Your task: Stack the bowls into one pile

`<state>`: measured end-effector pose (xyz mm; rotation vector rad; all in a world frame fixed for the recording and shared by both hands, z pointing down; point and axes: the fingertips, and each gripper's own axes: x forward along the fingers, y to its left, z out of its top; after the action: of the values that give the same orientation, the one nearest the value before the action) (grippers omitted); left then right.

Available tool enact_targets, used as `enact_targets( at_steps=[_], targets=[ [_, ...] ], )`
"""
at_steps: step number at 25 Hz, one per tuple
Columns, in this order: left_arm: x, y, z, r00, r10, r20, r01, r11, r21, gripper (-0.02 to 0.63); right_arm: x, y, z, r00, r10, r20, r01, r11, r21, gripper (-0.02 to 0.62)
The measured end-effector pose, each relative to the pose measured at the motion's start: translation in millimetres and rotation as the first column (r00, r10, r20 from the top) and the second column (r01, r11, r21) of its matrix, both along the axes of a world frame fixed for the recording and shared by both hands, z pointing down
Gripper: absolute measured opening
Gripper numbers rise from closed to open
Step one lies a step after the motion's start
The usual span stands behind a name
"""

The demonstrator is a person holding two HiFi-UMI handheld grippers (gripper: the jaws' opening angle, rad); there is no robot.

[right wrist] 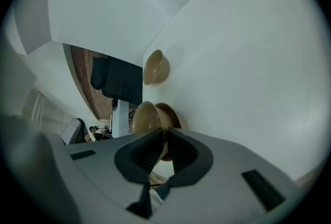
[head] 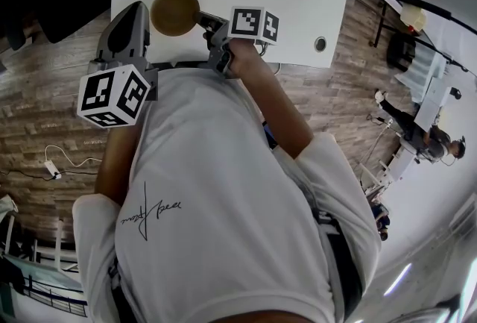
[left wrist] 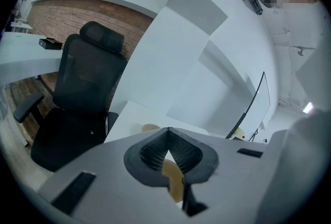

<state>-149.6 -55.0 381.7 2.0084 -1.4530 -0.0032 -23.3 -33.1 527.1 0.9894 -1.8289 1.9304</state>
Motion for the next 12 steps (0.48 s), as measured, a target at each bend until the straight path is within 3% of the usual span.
enact_targets(
  at_steps=[12],
  targets=[
    [3.8, -2.4, 0.2, 0.999, 0.012, -0.029, -0.012, 1.000, -0.011, 0.003, 4.7, 1.1, 7.4, 1.000, 0.015, -0.021, -0.016, 0.999, -0.032, 0.029]
  ],
)
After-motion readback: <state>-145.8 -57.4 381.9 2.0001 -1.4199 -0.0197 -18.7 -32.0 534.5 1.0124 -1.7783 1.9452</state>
